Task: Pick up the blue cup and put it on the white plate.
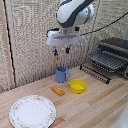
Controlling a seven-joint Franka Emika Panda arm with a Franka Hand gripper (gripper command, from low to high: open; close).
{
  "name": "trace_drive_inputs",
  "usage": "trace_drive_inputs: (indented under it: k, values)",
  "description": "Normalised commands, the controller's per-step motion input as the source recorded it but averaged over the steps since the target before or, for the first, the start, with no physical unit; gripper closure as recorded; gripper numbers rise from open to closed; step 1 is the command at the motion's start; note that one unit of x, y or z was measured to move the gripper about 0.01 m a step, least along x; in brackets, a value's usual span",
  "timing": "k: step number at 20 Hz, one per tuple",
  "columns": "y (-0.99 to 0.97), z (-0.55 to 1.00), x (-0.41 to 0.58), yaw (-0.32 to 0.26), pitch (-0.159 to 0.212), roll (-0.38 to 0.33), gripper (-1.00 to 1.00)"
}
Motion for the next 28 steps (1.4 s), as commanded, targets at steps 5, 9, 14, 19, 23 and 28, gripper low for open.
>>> trace_drive_inputs:
  k: [5,9,14,19,23,28]
  values:
    - [-0.49,-0.06,0.545,-0.018,0.039,0.000,-1.00]
    - [-0.54,-0.06,0.570,0.000,0.044,0.000,-1.00]
    - [-0.49,-0.10,0.456,0.042,0.081,0.001,-1.00]
    - [-0.54,-0.21,0.284,0.118,0.129,0.001,-1.00]
    - [-0.60,-0.24,0.375,0.149,0.085,0.009,-1.00]
    - [-0.48,-0.21,0.406,0.171,0.013,0.015,-1.00]
